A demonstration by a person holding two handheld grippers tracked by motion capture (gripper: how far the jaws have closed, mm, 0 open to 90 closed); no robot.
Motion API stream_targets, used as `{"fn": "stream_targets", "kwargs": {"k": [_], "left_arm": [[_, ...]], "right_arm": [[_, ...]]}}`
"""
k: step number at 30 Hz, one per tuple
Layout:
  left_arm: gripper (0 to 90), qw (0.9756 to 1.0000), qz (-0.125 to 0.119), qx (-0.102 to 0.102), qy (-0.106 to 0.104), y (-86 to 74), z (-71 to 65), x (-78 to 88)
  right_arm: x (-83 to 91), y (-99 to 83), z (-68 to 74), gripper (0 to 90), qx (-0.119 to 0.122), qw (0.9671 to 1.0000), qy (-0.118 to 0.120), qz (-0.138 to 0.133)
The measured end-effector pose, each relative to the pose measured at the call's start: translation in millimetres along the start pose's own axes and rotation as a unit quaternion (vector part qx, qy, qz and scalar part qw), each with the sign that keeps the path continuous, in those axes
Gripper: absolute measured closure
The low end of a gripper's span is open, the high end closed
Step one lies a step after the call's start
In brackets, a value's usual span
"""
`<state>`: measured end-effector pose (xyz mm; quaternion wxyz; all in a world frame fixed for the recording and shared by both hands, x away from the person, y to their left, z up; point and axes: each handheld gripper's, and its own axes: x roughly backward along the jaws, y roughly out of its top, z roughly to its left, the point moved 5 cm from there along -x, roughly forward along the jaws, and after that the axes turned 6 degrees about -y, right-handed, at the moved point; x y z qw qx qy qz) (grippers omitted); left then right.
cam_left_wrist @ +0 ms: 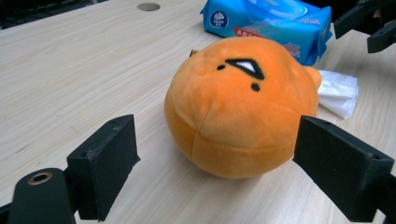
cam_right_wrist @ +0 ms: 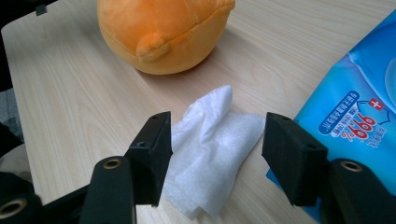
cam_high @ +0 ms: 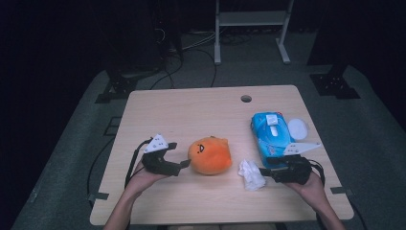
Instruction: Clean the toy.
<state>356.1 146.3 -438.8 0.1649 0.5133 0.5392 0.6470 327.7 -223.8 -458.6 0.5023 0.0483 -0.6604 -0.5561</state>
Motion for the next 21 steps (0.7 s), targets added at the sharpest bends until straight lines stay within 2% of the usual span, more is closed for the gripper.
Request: {"fn": "stream_targets", "kwargs": {"k": [21], "left_arm": [[12.3, 0.9996, 0.012, 0.019, 0.014, -25.6, 4.5, 13.6]], "right_arm": [[-1.0, -0.3, 0.9, 40.8, 0.003, 1.0000, 0.001, 0.004]]}}
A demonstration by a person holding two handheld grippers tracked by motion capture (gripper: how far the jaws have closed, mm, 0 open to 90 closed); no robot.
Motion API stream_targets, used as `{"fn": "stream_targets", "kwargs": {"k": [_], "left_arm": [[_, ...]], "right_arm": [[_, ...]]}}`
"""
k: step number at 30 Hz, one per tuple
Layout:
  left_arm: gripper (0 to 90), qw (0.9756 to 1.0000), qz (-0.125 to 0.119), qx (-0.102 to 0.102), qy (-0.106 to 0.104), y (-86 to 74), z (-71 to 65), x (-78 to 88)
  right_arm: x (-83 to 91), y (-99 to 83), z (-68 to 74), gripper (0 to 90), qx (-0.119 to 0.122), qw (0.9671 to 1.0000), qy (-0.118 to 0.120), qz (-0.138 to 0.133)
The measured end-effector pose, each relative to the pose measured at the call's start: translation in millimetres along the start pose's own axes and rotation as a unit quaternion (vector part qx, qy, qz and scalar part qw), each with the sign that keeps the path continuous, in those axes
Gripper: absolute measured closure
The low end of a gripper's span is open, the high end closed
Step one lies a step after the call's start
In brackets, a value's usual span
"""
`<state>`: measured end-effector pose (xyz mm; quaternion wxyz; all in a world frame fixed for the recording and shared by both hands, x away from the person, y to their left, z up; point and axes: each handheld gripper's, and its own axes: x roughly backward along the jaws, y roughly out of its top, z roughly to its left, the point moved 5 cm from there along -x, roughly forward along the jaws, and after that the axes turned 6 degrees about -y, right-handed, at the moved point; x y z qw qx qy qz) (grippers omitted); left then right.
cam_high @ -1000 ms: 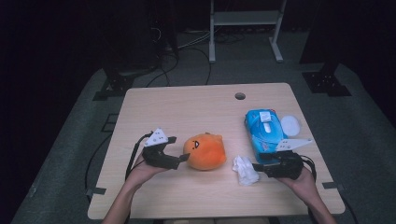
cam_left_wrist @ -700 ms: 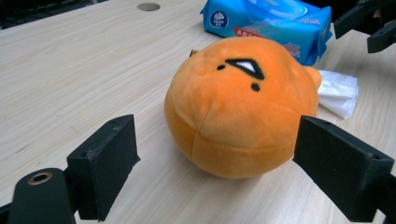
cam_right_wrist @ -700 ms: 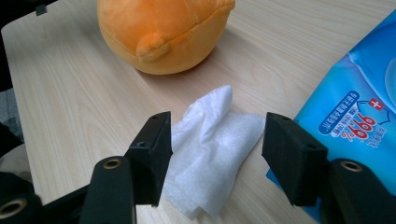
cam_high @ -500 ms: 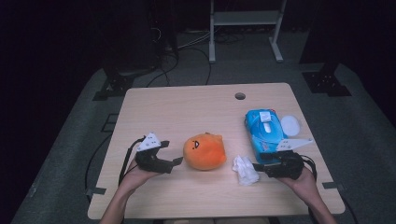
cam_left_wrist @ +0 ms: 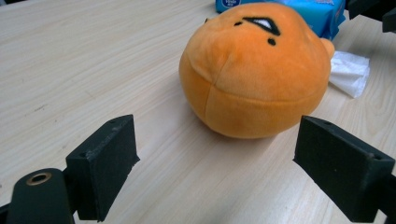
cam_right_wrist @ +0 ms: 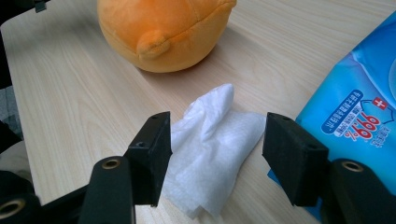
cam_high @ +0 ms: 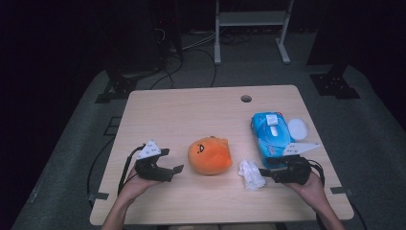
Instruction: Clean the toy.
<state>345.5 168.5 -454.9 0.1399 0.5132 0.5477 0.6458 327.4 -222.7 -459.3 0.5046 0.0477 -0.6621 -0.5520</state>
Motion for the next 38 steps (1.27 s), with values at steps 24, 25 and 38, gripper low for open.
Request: {"fn": "stream_targets", "kwargs": {"k": [24, 25, 38], "left_arm": [[10.7, 0.9993, 0.023, 0.025, 0.019, -31.2, 5.6, 8.3], [10.6, 0.9992, 0.025, 0.024, 0.019, -32.4, 6.1, 8.3], [10.4, 0.9990, 0.030, 0.025, 0.023, -37.6, 6.2, 5.9]], "right_arm": [[-1.3, -2.9, 3.8, 39.6, 0.006, 1.0000, 0.002, 0.007], [-1.4, -3.0, 4.2, 39.5, 0.006, 1.0000, 0.001, 0.006], [-3.5, -4.4, 6.6, 38.2, 0.007, 1.0000, 0.002, 0.006]]}}
